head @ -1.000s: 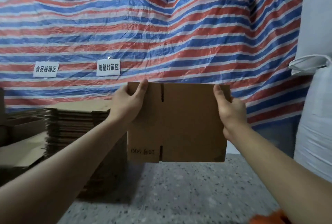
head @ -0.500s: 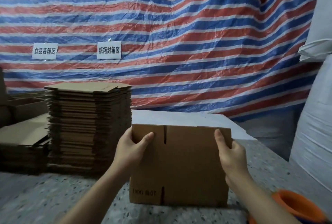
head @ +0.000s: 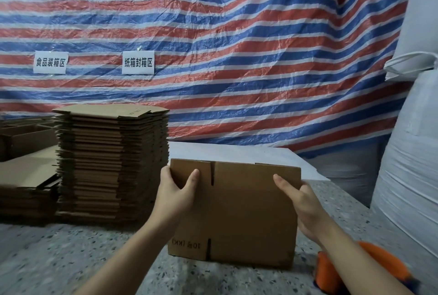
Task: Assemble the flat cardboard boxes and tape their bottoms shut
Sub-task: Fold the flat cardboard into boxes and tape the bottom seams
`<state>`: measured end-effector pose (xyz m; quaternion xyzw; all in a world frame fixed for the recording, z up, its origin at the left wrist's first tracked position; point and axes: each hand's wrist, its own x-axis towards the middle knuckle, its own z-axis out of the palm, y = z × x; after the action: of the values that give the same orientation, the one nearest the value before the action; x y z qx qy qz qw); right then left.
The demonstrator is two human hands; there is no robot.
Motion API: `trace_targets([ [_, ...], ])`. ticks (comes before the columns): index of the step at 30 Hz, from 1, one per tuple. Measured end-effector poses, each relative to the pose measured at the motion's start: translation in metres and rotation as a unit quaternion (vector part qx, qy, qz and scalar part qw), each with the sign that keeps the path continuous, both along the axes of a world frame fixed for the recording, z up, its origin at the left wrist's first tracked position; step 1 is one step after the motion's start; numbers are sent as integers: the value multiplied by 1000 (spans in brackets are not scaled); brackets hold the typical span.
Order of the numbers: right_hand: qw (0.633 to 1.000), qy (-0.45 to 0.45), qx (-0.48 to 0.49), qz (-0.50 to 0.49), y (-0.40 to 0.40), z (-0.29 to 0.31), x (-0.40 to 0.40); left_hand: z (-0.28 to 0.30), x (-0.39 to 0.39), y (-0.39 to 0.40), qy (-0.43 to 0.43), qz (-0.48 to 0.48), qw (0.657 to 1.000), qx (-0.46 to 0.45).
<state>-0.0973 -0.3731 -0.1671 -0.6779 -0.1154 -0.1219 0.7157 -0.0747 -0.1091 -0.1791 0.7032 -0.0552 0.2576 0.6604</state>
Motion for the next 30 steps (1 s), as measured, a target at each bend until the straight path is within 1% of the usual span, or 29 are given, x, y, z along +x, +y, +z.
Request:
trace_targets([
  [2, 1000, 4, 5, 2, 1, 2, -3, 2, 2, 1, 3, -33, 999, -18],
  [4, 1000, -2, 8, -17, 3, 4, -5, 8, 5, 2, 17, -79, 996, -45],
  [8, 998, -31, 4, -47, 15, 7, -11, 20, 11, -2, 16, -80, 996, -28],
  [9, 998, -41, -5, -53, 20, 8, -12, 23, 10, -5, 23, -103, 994, -39],
  [11, 995, -57, -33, -79, 31, 8, -14, 26, 5, -10, 55, -165, 983, -66],
  [13, 992, -65, -44, -100, 38, 4, -15, 25, 1, -12, 88, -191, 974, -85],
  [15, 992, -65, -39, -100, 44, -5, -16, 17, 0, -14, 104, -208, 968, -97],
  [18, 996, -44, -7, -73, 45, -19, -17, 3, 2, -13, 99, -202, 966, -124],
  [19, 998, -30, 24, -58, 43, -20, -16, 3, 3, -13, 104, -197, 966, -132],
  [21, 992, 10, 119, -26, 33, -18, -14, 3, 4, -11, 127, -196, 964, -130],
  [22, 987, 40, 154, -20, 28, -15, -13, 3, 3, -10, 135, -200, 963, -120],
  [23, 983, 69, 168, -19, 24, -13, -12, 3, 3, -9, 137, -210, 962, -107],
  [25, 983, 103, 151, -9, 21, -12, -7, 4, 1, -9, 131, -223, 962, -85],
  [27, 985, 119, 124, -17, 20, -14, 0, 8, -2, -12, 126, -219, 964, -76],
  [30, 984, 108, 136, -33, 14, -13, 5, 13, -1, -13, 142, -216, 963, -80],
])
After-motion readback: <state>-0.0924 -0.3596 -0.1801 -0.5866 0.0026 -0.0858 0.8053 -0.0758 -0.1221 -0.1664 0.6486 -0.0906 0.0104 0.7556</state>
